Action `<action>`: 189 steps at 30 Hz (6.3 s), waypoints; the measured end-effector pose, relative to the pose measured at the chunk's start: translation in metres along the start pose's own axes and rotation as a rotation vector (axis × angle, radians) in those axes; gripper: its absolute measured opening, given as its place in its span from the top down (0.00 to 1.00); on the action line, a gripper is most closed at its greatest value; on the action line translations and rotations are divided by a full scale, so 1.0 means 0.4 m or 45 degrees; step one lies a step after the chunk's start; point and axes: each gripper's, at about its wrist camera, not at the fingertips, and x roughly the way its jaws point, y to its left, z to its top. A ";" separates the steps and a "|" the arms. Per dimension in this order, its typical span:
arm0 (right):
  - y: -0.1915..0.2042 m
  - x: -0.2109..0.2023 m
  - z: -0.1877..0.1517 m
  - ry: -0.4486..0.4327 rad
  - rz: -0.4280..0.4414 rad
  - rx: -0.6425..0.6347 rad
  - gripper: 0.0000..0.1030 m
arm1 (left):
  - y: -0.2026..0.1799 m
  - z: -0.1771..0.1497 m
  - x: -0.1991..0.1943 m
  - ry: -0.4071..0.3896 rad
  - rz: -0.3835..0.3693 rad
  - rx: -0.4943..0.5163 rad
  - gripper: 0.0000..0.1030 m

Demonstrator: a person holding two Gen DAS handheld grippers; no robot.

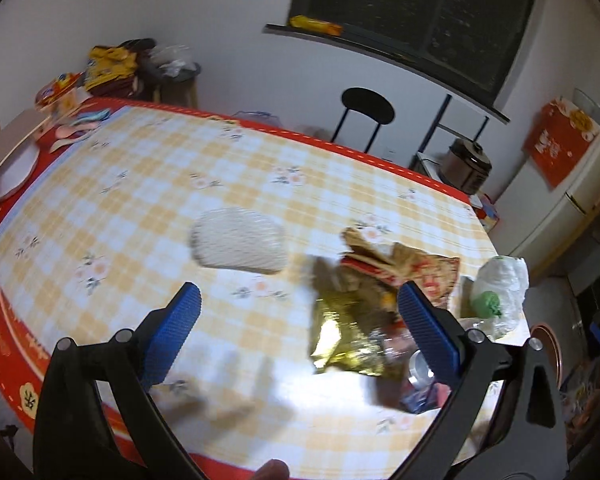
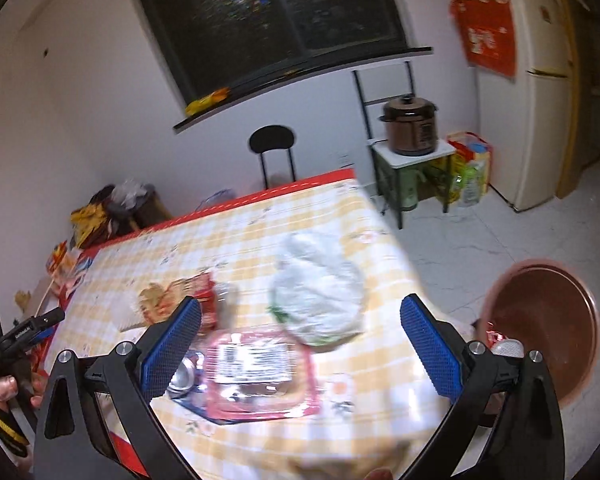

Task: Collect trash
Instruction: 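Bring both grippers back over the table toward the remaining trash, then grasp the white plastic bag with the right gripper and lift it, then lower the left gripper onto the clear tray while the right gripper holds the bag, then open the right gripper over the brown bin while the left gripper carries the tray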

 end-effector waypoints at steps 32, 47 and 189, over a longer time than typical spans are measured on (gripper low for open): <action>0.088 0.235 0.015 0.178 -0.262 -0.030 0.05 | 0.309 0.045 0.165 0.121 -0.053 -0.118 0.06; 0.001 0.519 -0.007 0.411 -0.397 0.024 0.05 | 0.289 0.039 0.222 0.168 -0.032 -0.095 0.06; -0.123 0.114 -0.132 0.181 0.078 0.252 0.66 | -0.532 -0.171 0.267 0.524 -0.876 0.110 0.56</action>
